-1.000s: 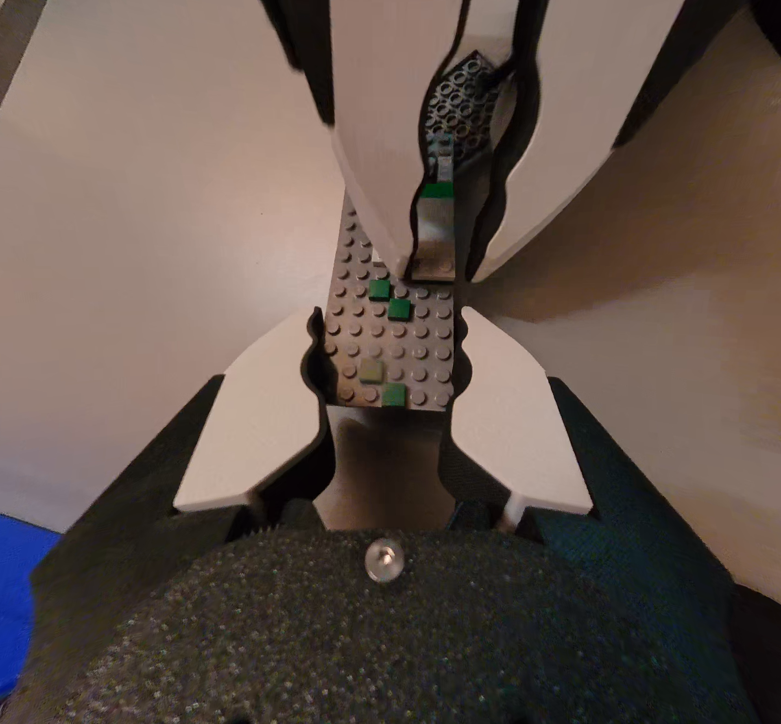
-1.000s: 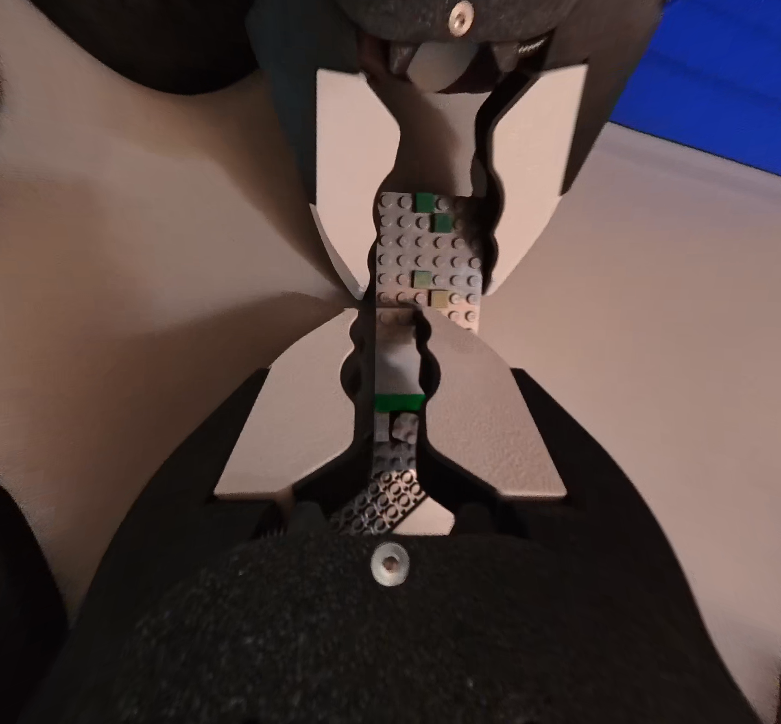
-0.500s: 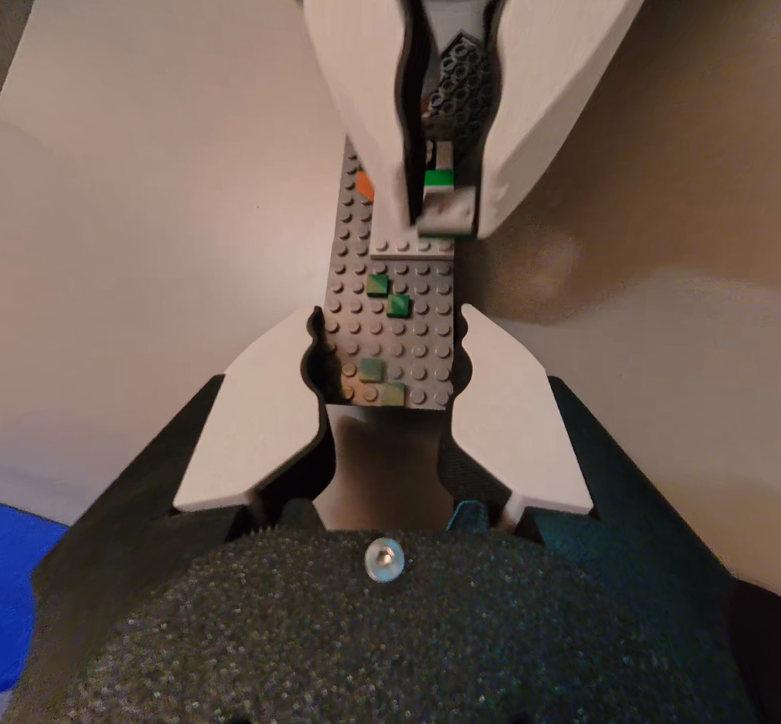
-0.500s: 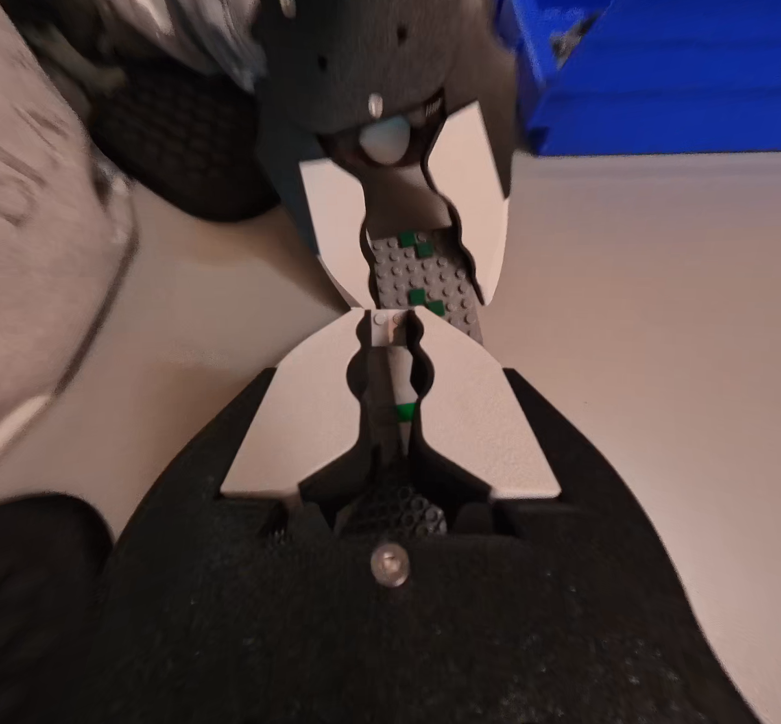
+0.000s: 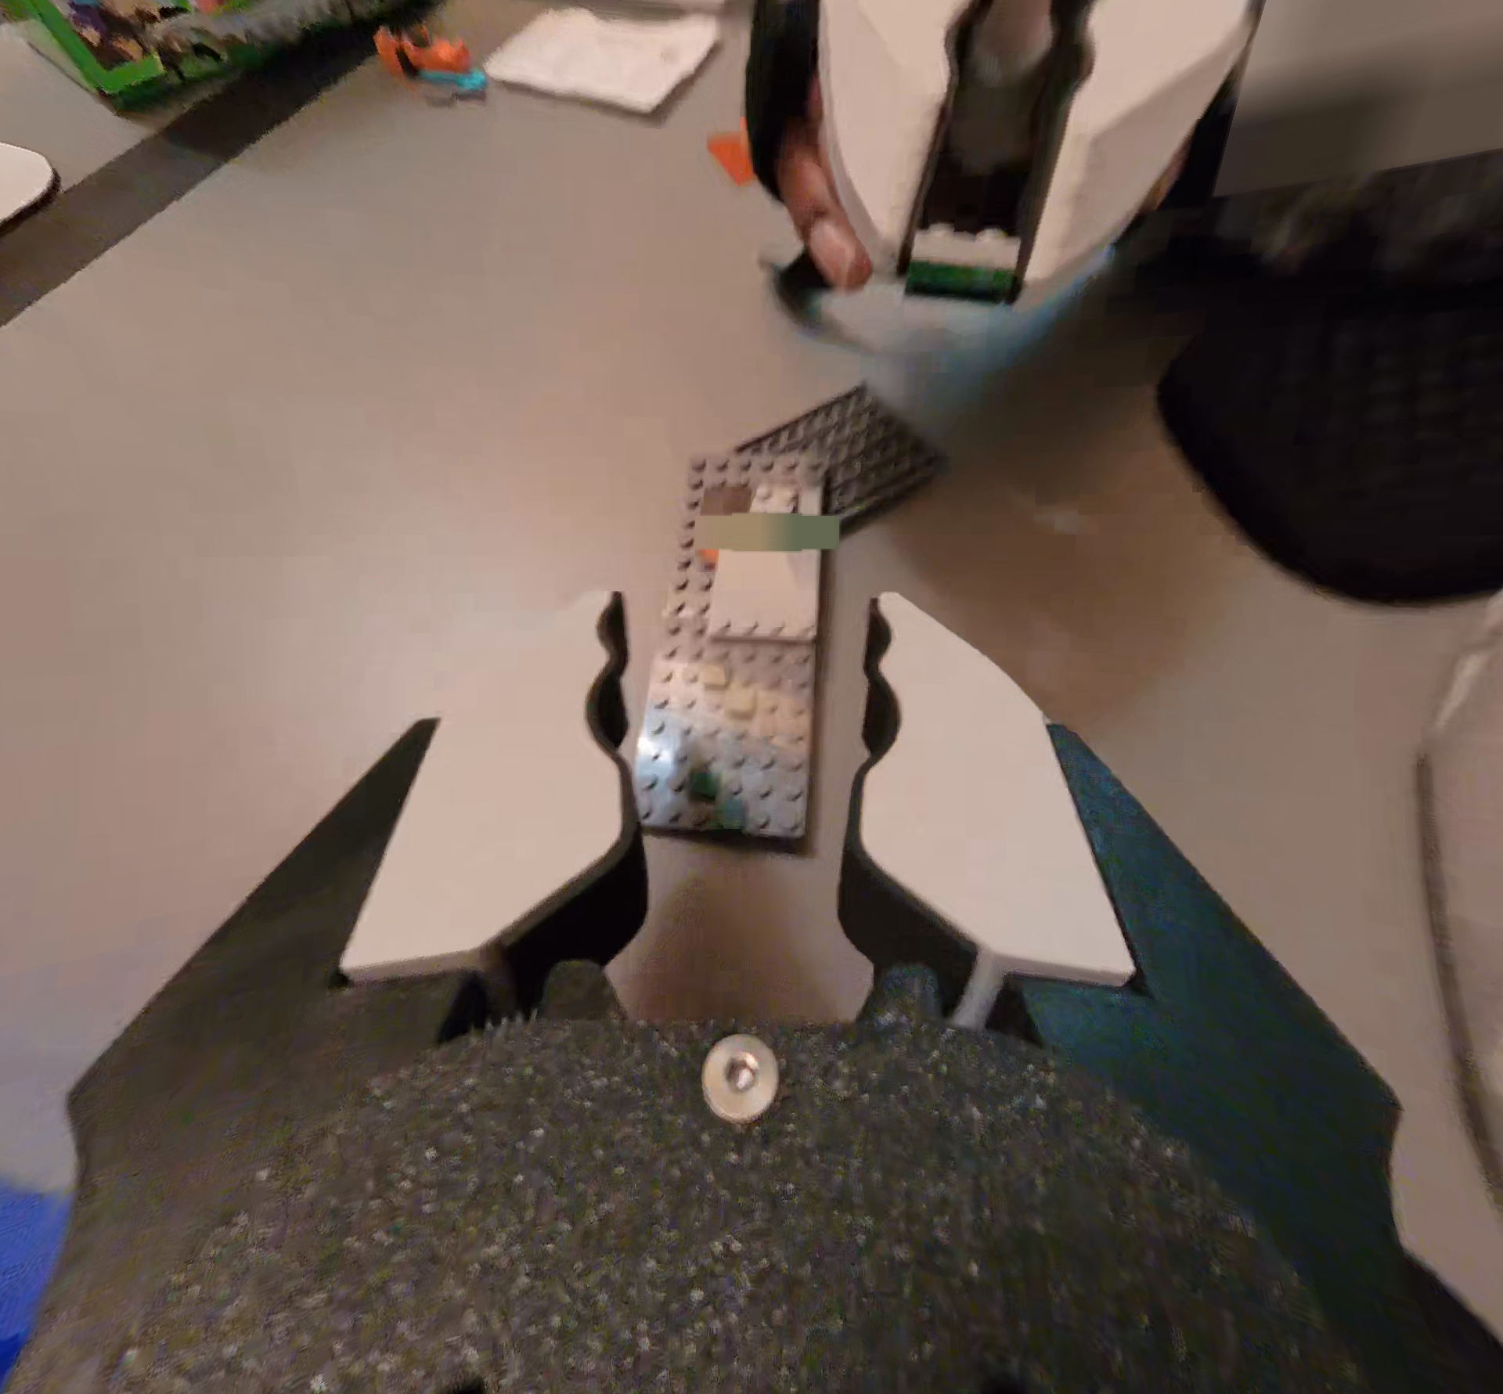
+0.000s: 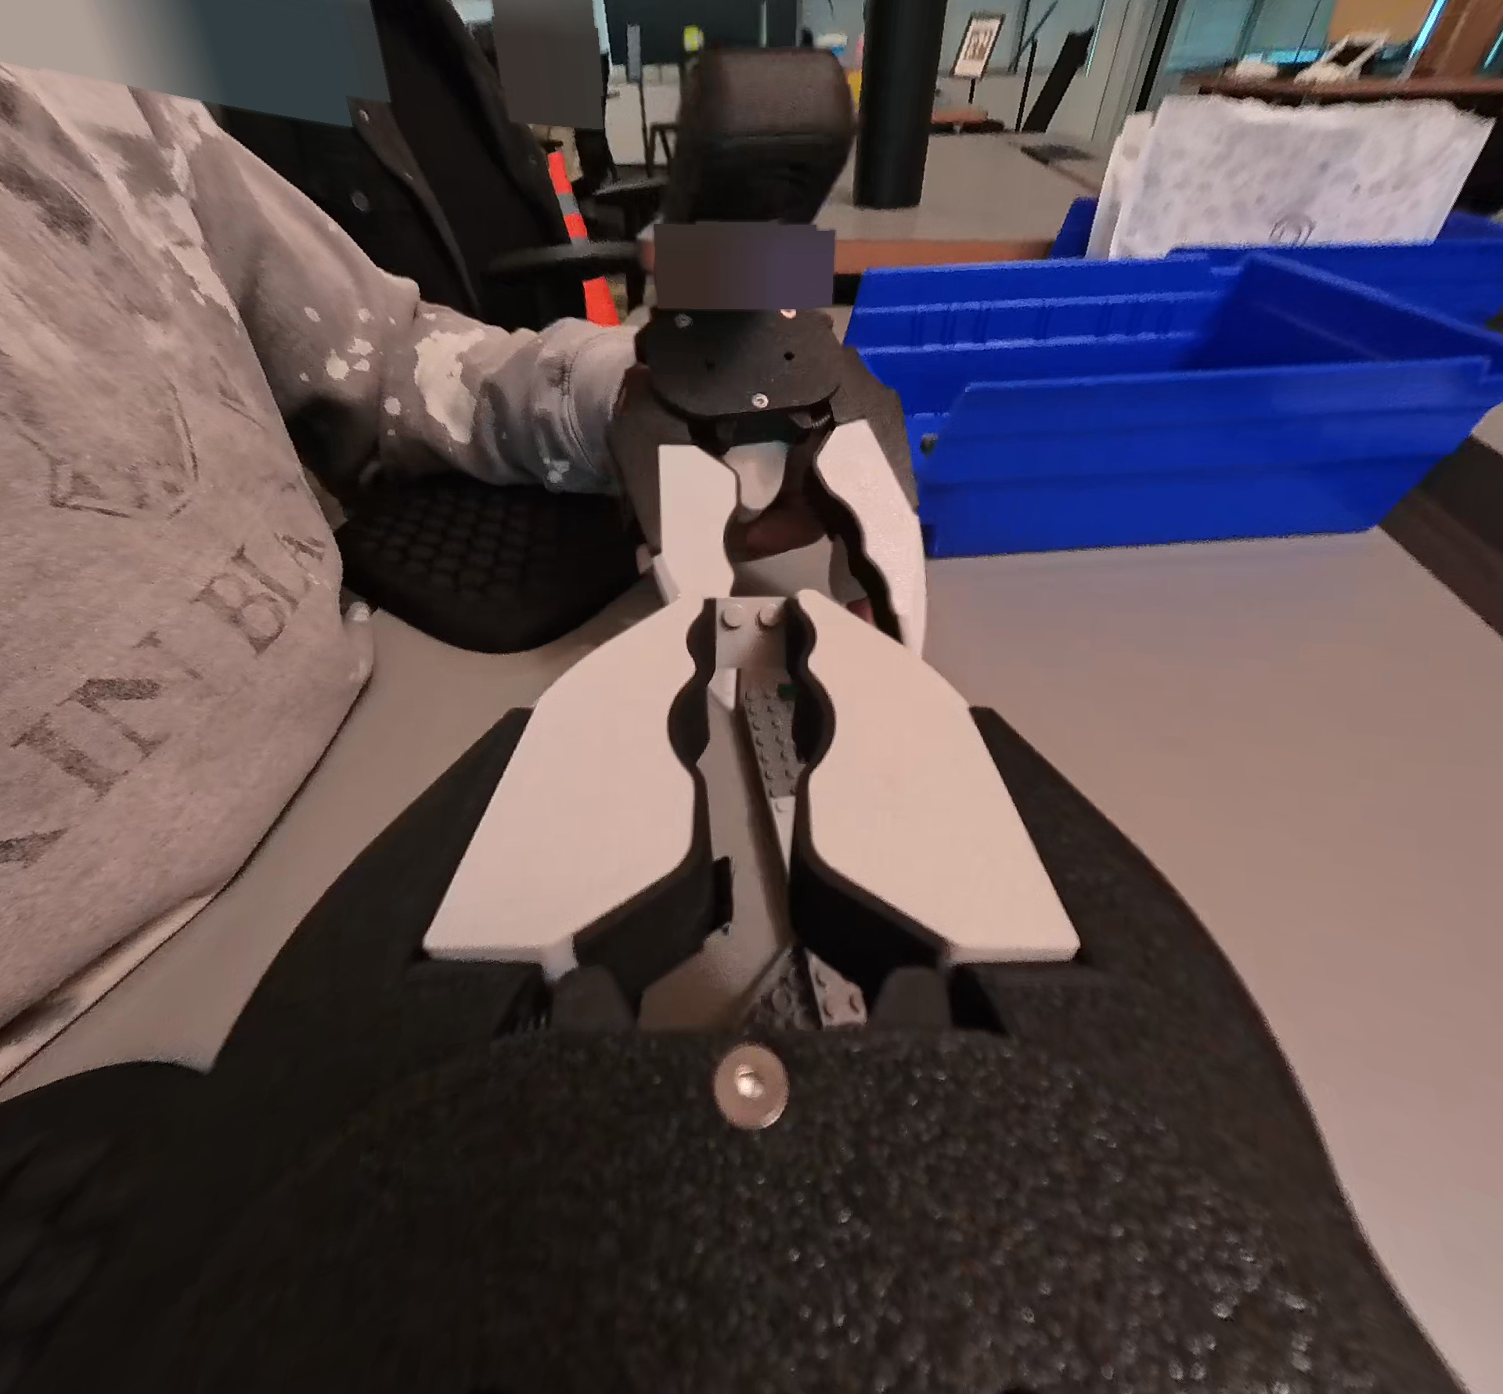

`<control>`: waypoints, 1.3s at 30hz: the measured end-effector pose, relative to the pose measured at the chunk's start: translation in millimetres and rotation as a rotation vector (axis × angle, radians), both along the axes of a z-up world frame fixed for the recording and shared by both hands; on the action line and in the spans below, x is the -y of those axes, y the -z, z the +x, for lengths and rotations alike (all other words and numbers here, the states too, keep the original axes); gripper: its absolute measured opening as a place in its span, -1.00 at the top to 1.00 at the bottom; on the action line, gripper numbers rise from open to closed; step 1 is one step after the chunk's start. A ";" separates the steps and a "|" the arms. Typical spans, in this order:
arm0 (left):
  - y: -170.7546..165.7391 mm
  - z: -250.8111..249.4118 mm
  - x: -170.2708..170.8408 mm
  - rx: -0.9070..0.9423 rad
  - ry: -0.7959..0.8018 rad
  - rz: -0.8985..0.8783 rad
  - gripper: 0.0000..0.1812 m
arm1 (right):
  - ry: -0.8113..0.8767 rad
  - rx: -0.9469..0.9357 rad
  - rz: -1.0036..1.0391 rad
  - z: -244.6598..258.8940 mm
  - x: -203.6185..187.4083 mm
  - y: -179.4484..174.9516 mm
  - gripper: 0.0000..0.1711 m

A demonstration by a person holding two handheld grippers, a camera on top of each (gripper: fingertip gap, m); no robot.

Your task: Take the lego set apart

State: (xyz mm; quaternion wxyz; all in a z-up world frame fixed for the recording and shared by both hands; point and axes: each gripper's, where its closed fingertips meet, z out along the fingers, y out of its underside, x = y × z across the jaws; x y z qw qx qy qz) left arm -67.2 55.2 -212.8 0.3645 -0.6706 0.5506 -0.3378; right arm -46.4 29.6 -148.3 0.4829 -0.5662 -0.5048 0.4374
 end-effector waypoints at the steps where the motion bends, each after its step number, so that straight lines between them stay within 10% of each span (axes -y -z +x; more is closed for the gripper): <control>1: -9.6 1.7 4.2 0.077 0.012 -0.071 0.51 | 0.004 -0.009 0.034 -1.3 0.5 -2.6 0.82; 12: -84.7 7.9 37.6 0.600 0.255 -0.899 0.69 | 0.088 -0.006 0.375 -19.4 10.6 -21.1 0.82; 39: -101.6 -12.9 29.2 0.669 0.278 -0.853 0.92 | 0.014 -0.082 0.348 1.5 8.9 -47.8 0.82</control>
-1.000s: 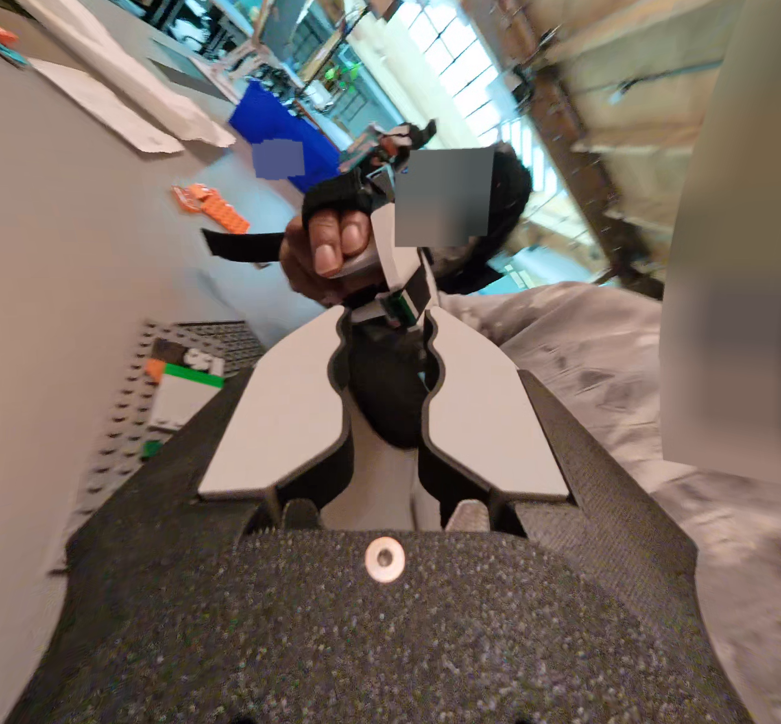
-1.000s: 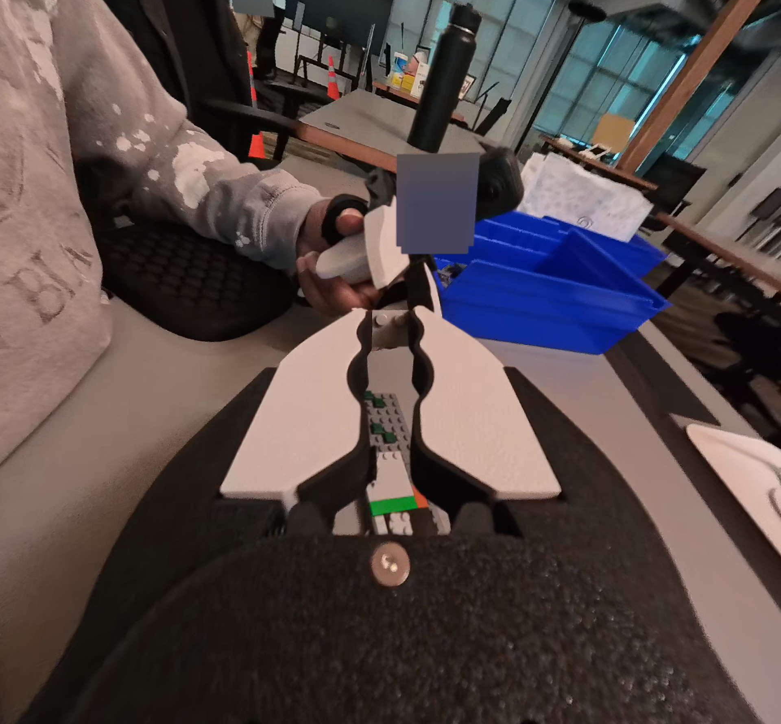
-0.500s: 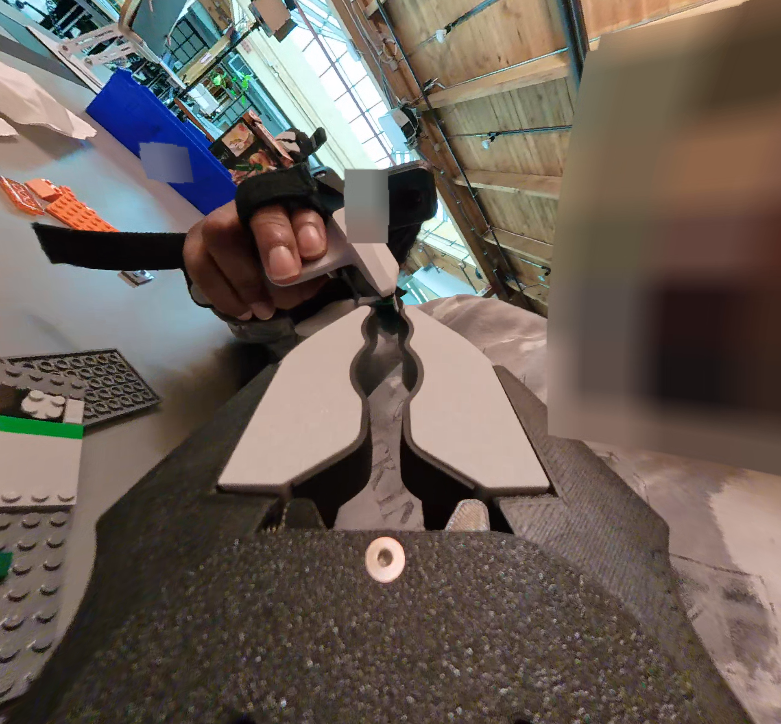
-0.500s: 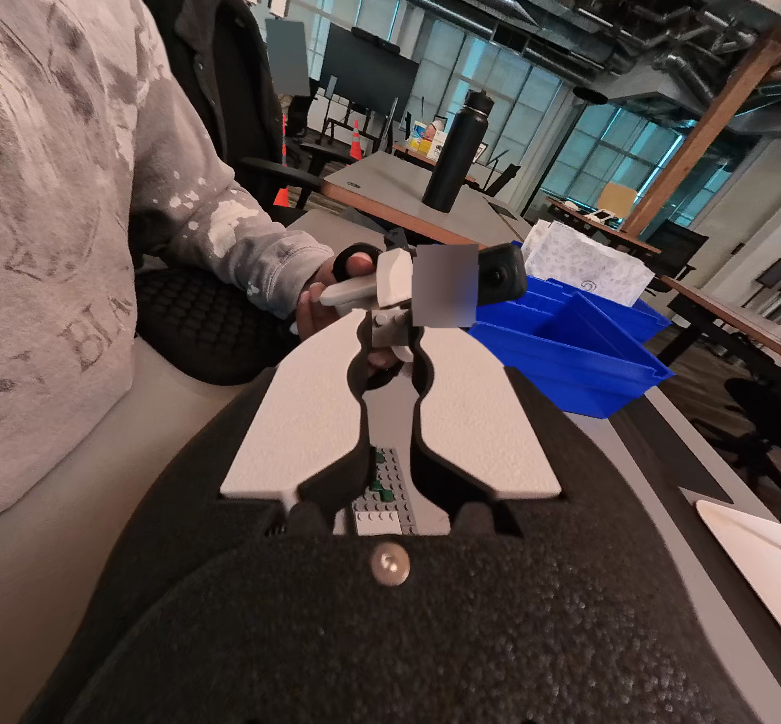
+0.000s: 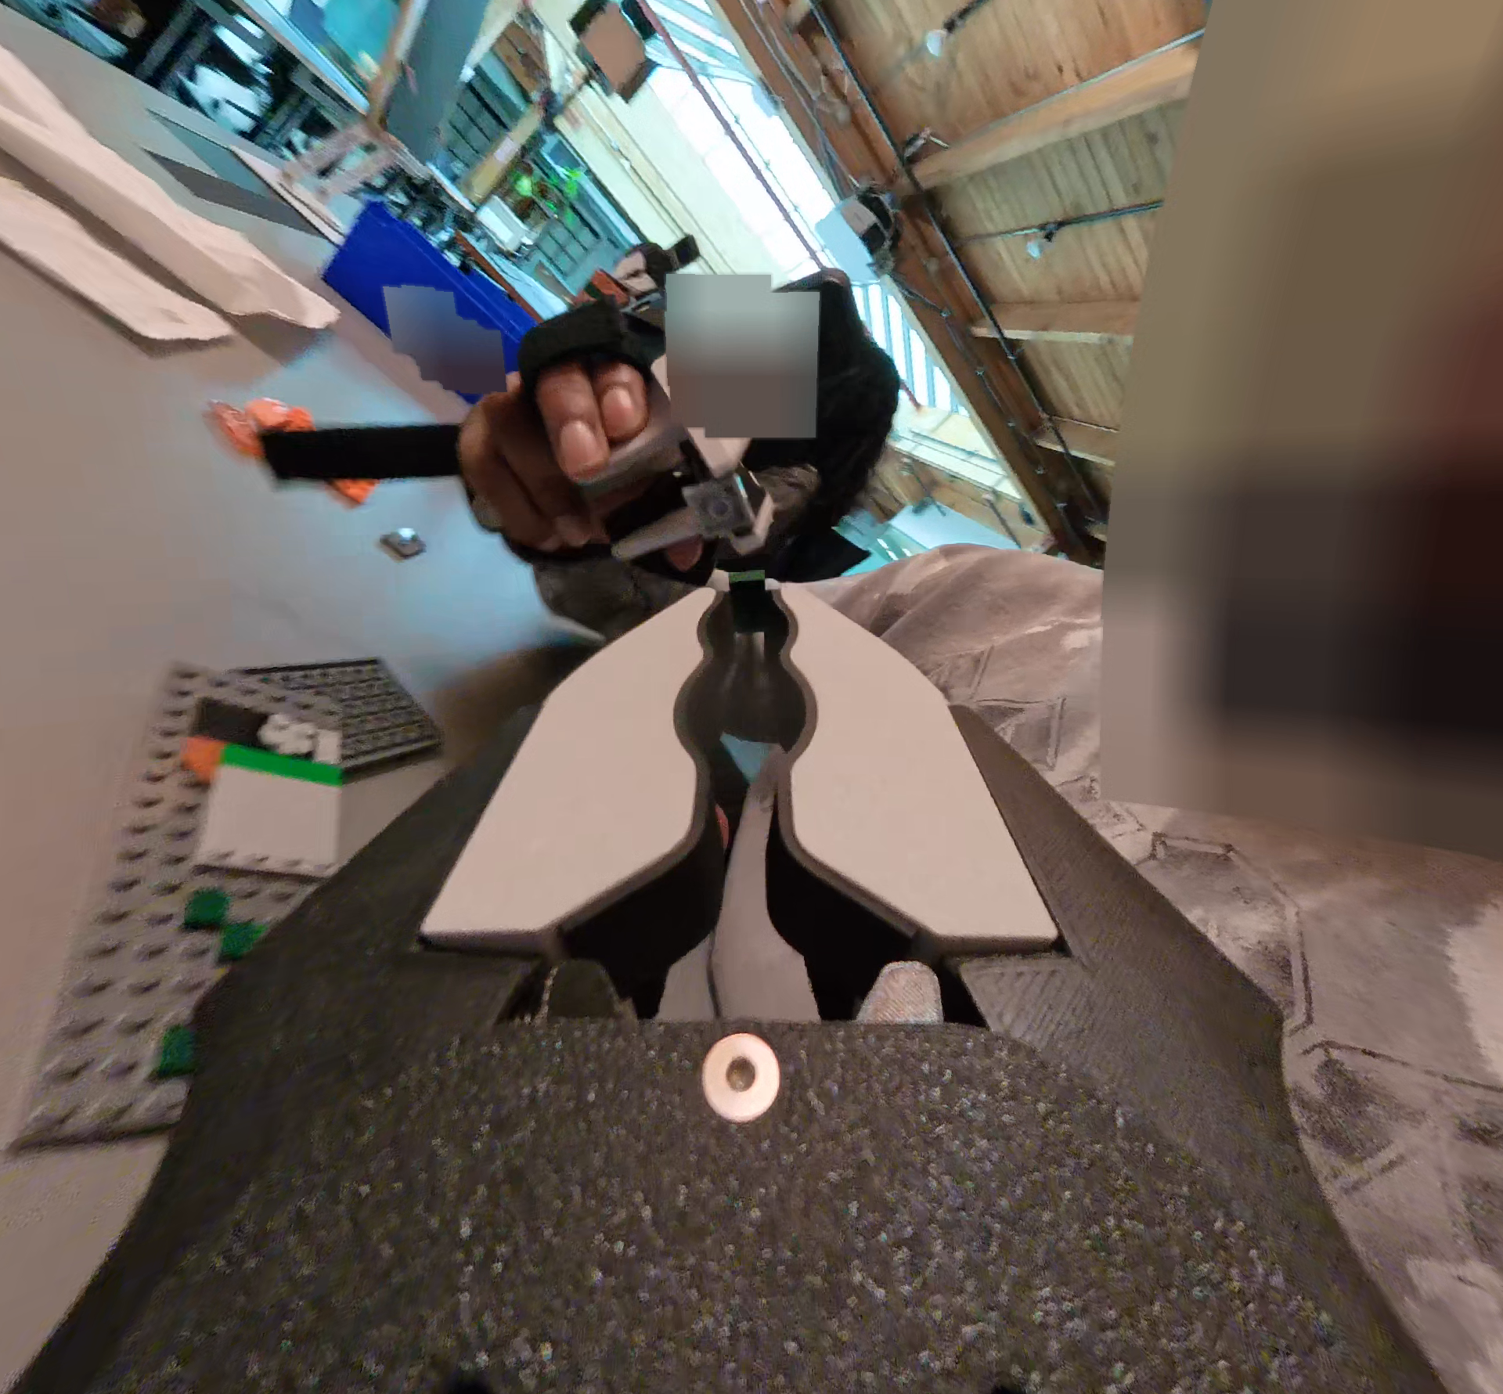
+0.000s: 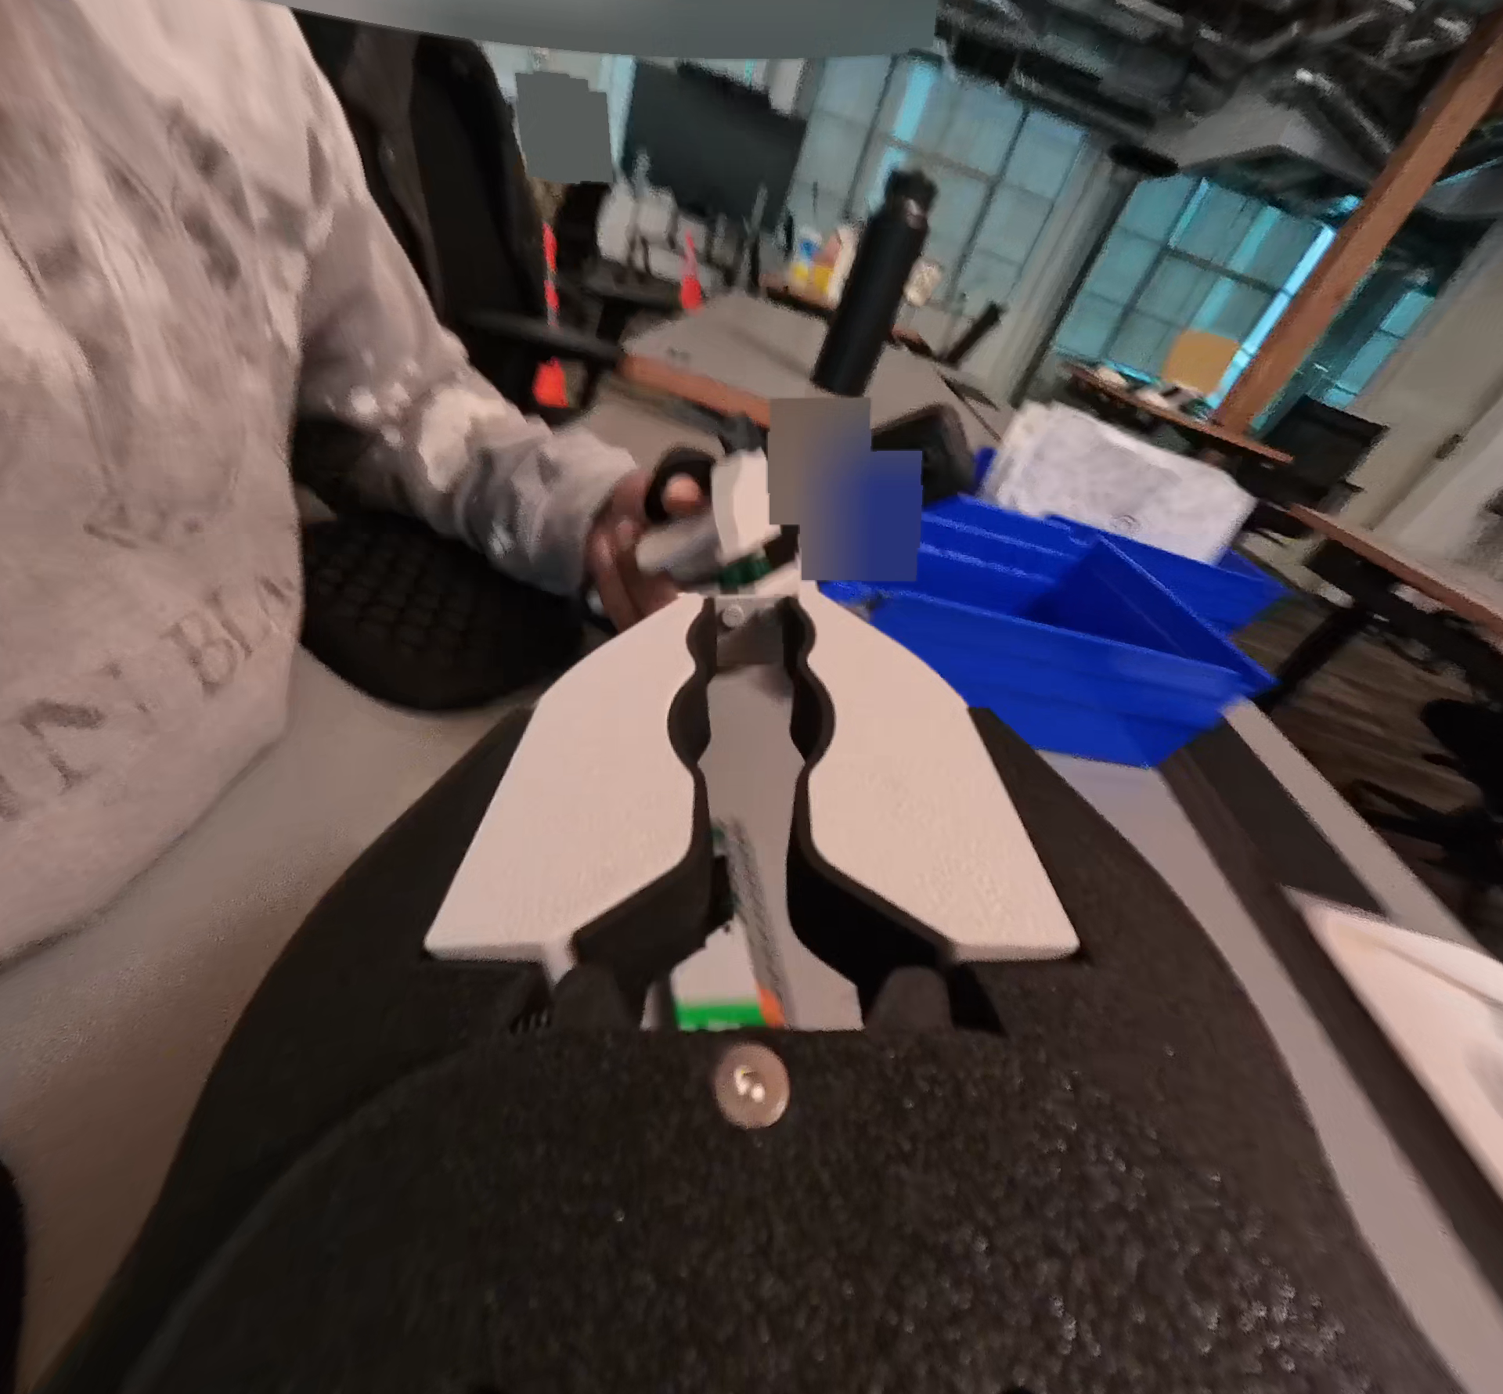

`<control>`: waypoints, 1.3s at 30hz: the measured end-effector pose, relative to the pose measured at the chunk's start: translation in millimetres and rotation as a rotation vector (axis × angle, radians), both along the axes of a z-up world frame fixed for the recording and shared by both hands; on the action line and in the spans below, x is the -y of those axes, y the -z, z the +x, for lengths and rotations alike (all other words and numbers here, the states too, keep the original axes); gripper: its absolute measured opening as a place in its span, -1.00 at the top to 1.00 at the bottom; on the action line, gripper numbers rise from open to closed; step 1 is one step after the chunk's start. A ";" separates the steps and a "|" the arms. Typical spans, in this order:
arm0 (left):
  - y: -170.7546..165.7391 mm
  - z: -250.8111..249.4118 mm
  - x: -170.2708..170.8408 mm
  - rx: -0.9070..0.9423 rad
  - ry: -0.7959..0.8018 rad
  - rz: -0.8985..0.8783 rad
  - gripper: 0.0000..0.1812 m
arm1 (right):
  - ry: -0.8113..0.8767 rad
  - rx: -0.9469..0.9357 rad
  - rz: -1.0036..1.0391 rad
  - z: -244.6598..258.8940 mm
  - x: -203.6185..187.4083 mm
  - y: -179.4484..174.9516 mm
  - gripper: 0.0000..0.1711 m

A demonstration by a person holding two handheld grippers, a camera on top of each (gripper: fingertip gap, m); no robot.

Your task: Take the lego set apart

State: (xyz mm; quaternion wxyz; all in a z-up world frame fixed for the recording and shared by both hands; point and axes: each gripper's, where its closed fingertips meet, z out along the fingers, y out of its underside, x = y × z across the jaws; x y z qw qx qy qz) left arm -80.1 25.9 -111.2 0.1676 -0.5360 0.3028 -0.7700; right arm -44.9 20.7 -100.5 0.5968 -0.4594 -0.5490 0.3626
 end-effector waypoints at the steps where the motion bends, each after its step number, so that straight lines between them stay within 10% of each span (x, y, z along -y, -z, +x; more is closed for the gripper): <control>1: 3.7 -2.8 -2.8 -0.022 -0.019 0.018 0.91 | 0.035 0.034 0.038 5.5 -2.9 1.1 0.82; 13: 56.2 -9.7 -48.7 -0.503 -0.367 0.612 0.91 | 0.072 0.104 -0.097 3.0 -20.5 32.9 0.82; 23: 22.7 -130.8 -151.8 -0.951 -1.056 0.895 0.91 | 0.159 0.281 -0.178 -2.8 -38.0 81.8 0.82; 33: 44.1 -147.4 -161.2 -1.110 -1.054 0.936 0.40 | 0.166 0.273 -0.186 -6.6 -37.8 84.2 0.82; 39: 11.6 -95.9 -121.6 -0.858 -0.959 1.066 0.62 | 0.157 0.218 -0.161 -11.9 -33.0 73.6 0.82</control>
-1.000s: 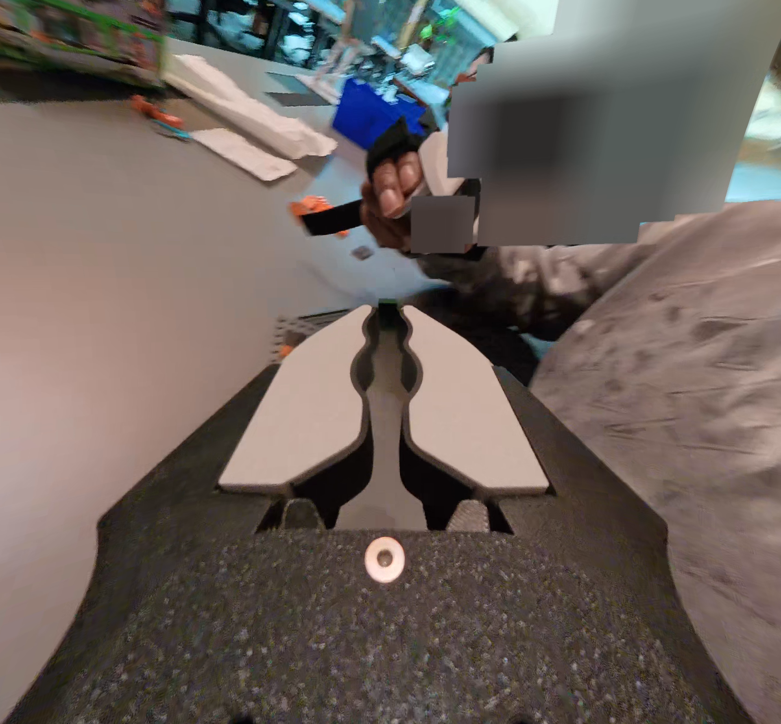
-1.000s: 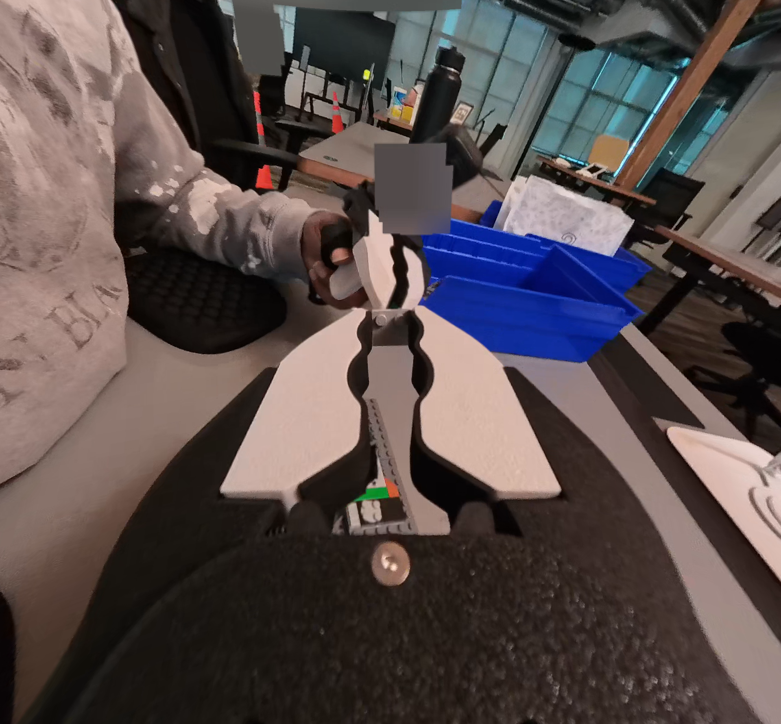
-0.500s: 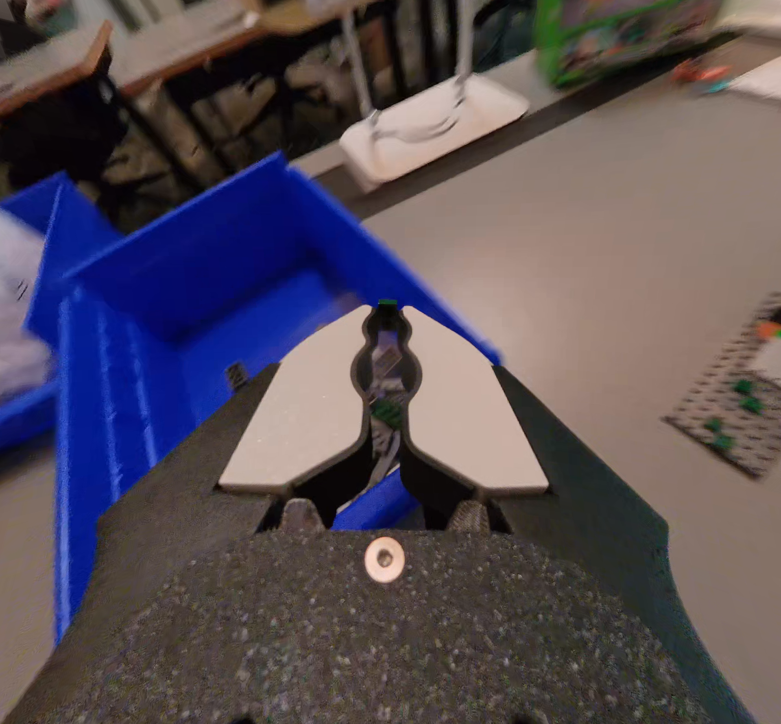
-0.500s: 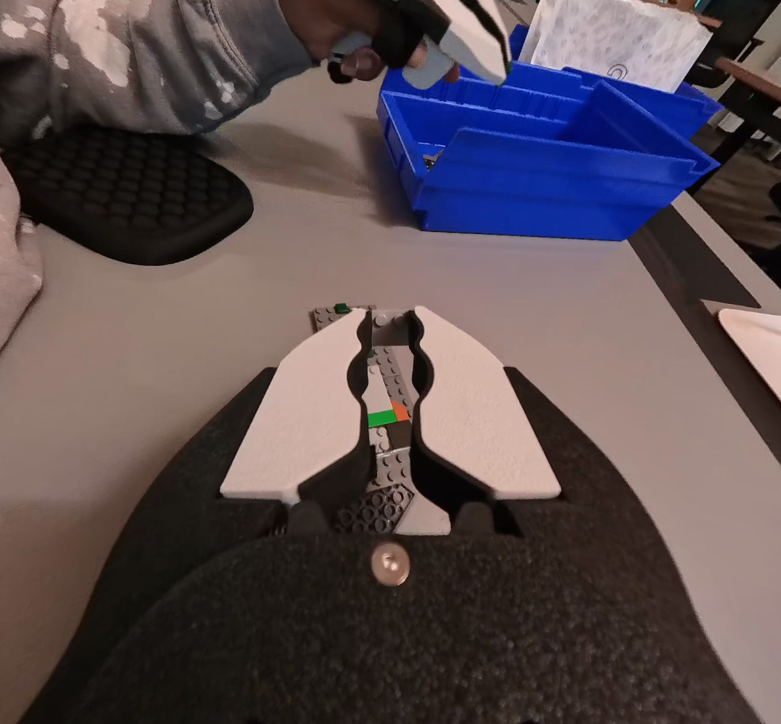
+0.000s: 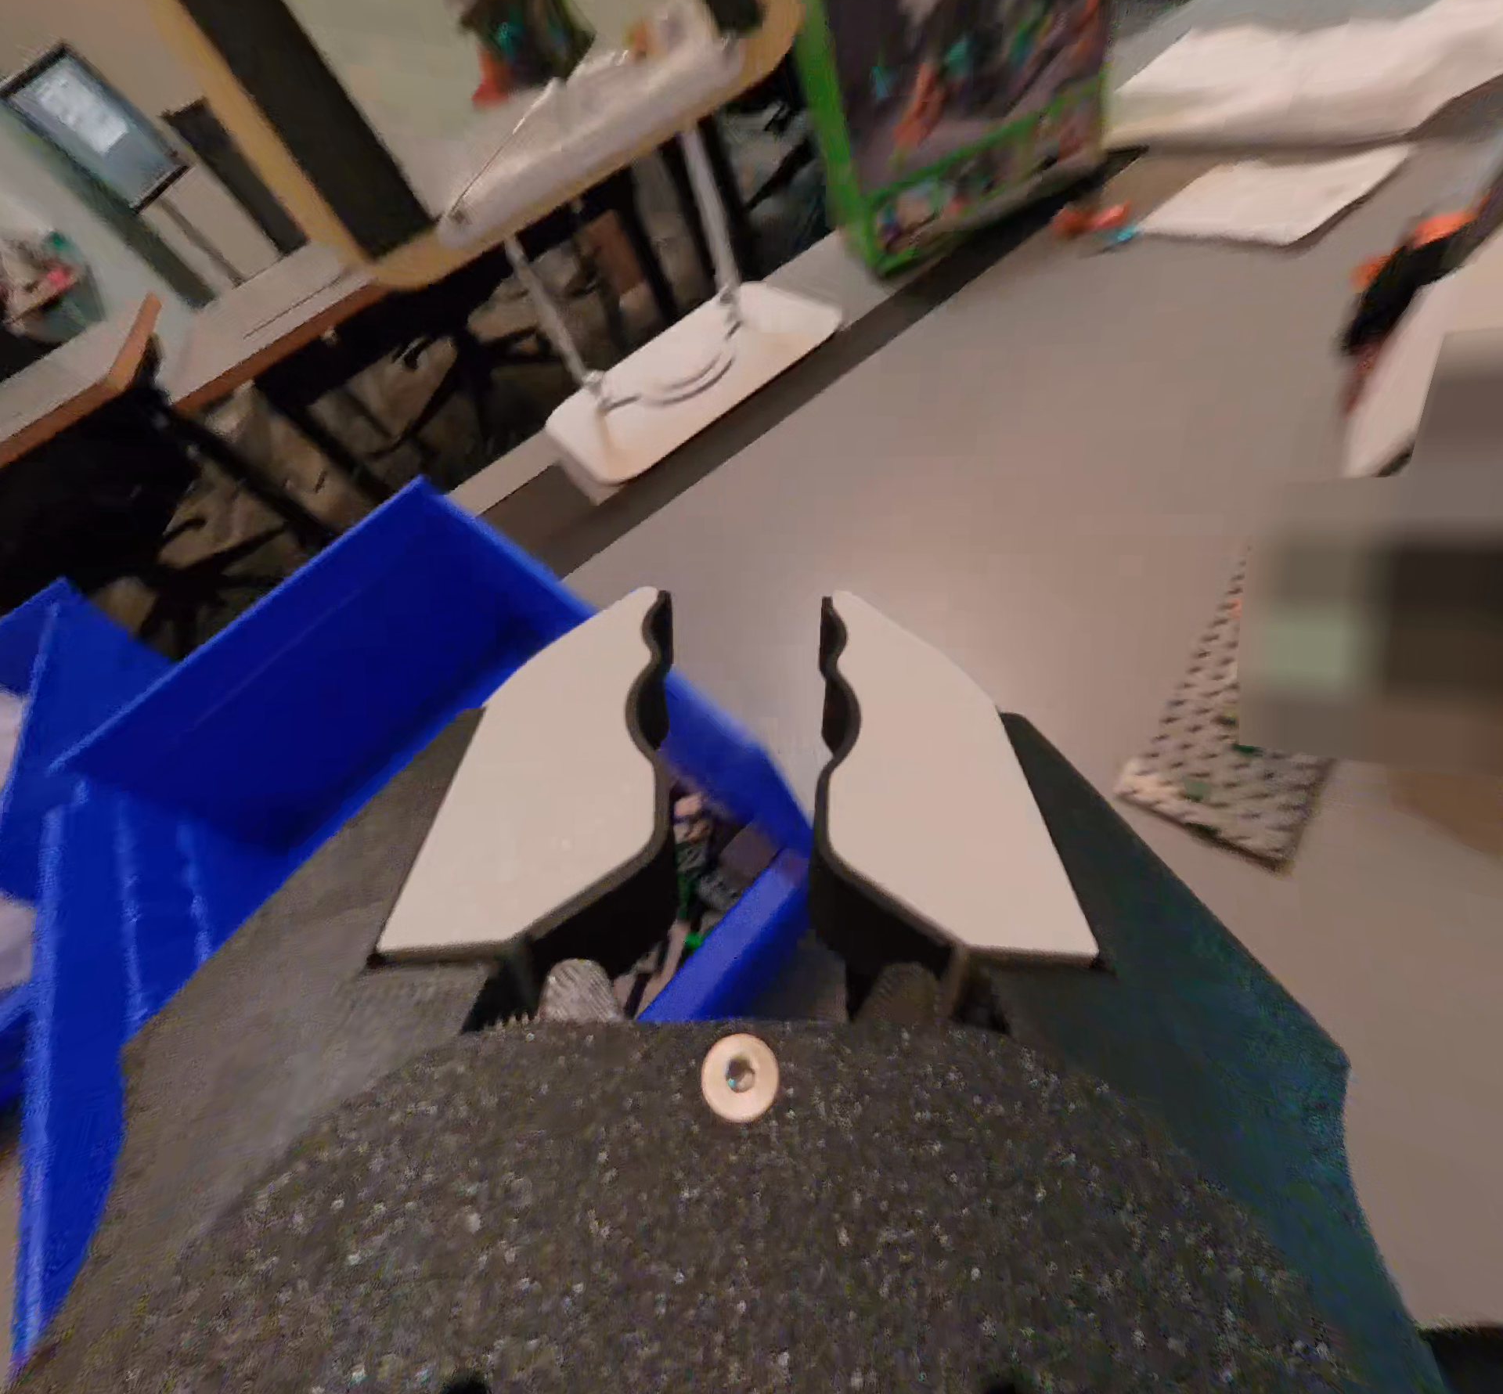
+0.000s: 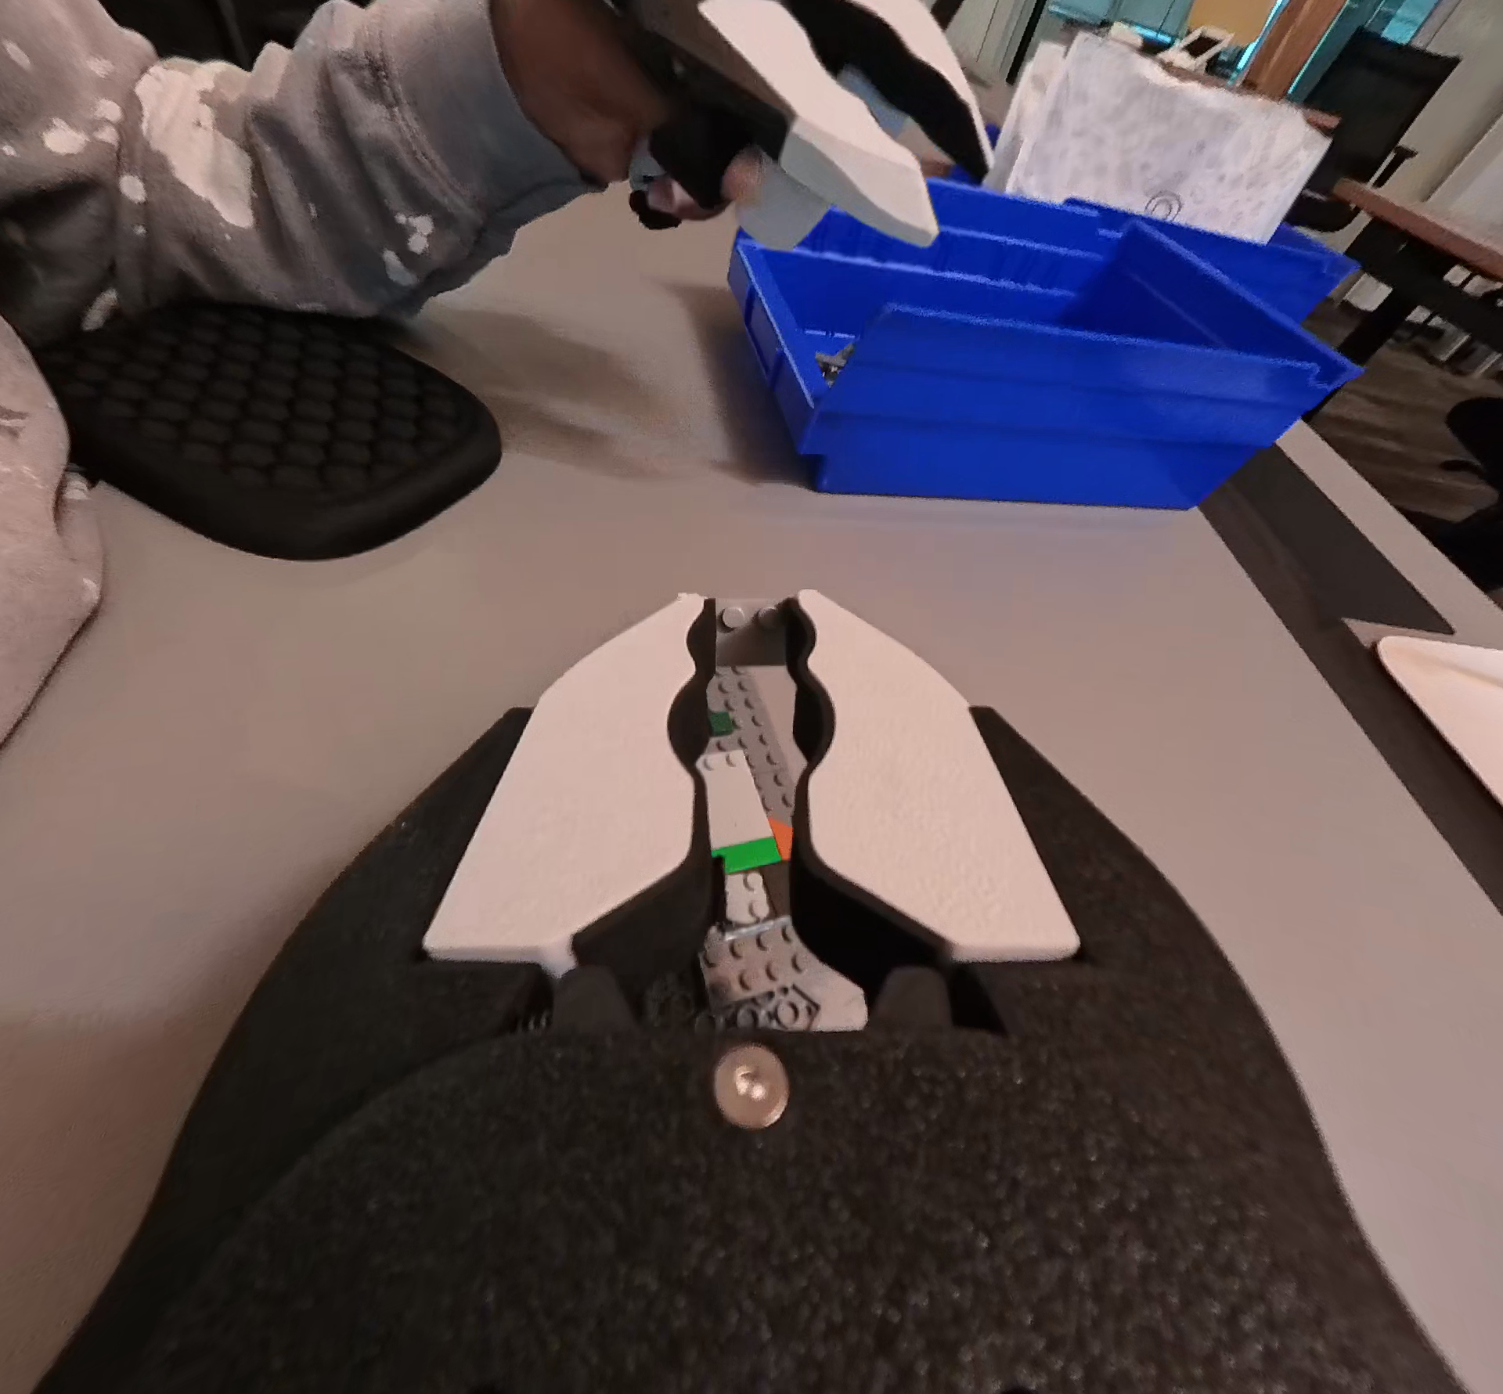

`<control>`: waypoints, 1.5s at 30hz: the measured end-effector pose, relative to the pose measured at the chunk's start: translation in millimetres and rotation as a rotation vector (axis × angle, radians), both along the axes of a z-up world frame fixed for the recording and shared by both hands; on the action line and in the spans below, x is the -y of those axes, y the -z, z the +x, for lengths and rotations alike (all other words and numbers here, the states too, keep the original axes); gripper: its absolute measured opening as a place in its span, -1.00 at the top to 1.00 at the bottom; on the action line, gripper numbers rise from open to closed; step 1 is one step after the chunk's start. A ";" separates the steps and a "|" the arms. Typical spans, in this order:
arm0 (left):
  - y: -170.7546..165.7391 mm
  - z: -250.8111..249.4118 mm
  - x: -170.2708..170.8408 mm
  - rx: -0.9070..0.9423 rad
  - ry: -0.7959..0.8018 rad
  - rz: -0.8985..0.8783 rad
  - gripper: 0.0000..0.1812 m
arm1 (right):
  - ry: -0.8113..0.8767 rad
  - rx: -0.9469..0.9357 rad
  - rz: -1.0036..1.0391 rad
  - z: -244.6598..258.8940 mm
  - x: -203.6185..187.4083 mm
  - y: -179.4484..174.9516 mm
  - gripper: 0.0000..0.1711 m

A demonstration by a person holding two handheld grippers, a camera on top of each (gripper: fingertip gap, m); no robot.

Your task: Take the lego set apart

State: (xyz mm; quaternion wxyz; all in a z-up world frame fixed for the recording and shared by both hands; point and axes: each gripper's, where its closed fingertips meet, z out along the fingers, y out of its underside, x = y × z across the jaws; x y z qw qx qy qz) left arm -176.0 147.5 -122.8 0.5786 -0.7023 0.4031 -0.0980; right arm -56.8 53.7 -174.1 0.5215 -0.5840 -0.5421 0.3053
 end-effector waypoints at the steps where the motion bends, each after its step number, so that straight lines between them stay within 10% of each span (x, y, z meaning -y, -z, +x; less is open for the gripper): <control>1: -6.7 9.5 10.2 0.040 0.055 -0.019 0.63 | 0.007 -0.003 0.016 -0.7 0.0 -2.5 0.82; 7: 6.7 85.8 81.9 0.307 0.472 -0.454 0.66 | 0.033 0.017 0.160 -12.0 6.1 -16.2 0.82; 17: 36.8 118.6 109.3 0.390 0.629 -0.846 0.93 | 0.045 0.114 0.364 -19.4 14.1 -16.8 0.82; 23: 8.3 86.5 73.7 0.357 0.490 -0.581 0.95 | 0.105 0.090 0.297 -5.1 0.2 -26.4 0.75; 27: -1.1 12.4 7.5 0.161 0.081 -0.249 0.95 | 0.078 0.199 0.125 11.7 -10.7 2.0 0.73; 35: 42.7 -76.8 -36.9 -0.079 -0.309 -0.260 0.58 | -0.028 0.437 -0.138 22.1 -0.5 67.9 0.52; 45: 7.3 -2.1 6.0 -0.048 0.018 -0.054 0.57 | -0.054 0.506 -0.194 45.6 1.9 70.6 0.54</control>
